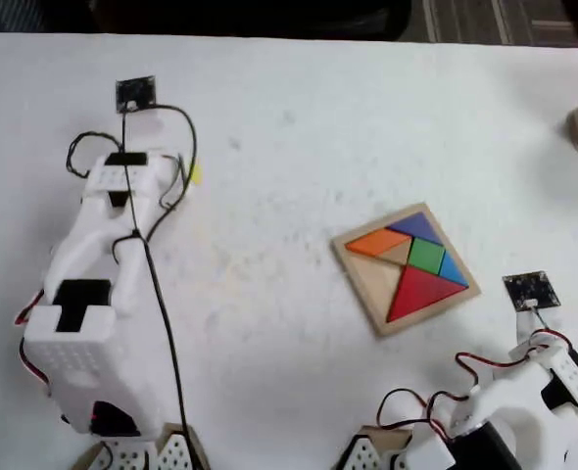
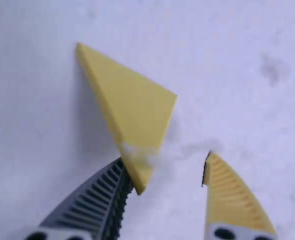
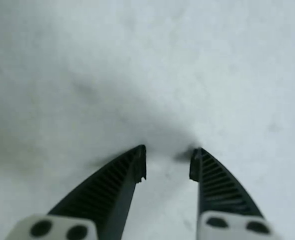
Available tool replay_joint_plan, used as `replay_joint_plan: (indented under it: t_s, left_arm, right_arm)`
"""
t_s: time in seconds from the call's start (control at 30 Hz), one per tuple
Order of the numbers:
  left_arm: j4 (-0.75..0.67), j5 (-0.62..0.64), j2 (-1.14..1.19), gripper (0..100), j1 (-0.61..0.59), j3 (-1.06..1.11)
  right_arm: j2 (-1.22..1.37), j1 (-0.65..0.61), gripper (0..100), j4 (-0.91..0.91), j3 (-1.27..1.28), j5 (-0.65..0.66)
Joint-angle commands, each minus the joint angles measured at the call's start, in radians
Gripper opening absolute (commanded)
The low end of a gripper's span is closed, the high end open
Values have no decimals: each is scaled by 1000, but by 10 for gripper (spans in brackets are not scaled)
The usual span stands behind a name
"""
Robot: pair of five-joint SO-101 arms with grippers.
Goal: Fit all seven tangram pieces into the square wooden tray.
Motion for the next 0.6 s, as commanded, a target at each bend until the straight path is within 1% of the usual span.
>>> replay_joint_plan:
  t_s: [0.0, 0.17, 0.43, 0.5, 0.57]
  left_arm:
    - [-26, 29, -4, 249, -19, -58]
    - [-28, 41, -7, 249, -18, -60]
    - [-29, 172, -1, 249, -16, -87]
    - [-60, 215, -1, 249, -16, -81]
    - [-103, 293, 1, 249, -19, -77]
  right_arm:
    - [7, 18, 159, 10, 61, 97]
    - [7, 19, 159, 7, 78, 158]
    - [8, 19, 159, 8, 80, 222]
    - [10, 19, 159, 10, 81, 241]
    - [13, 19, 159, 10, 83, 252]
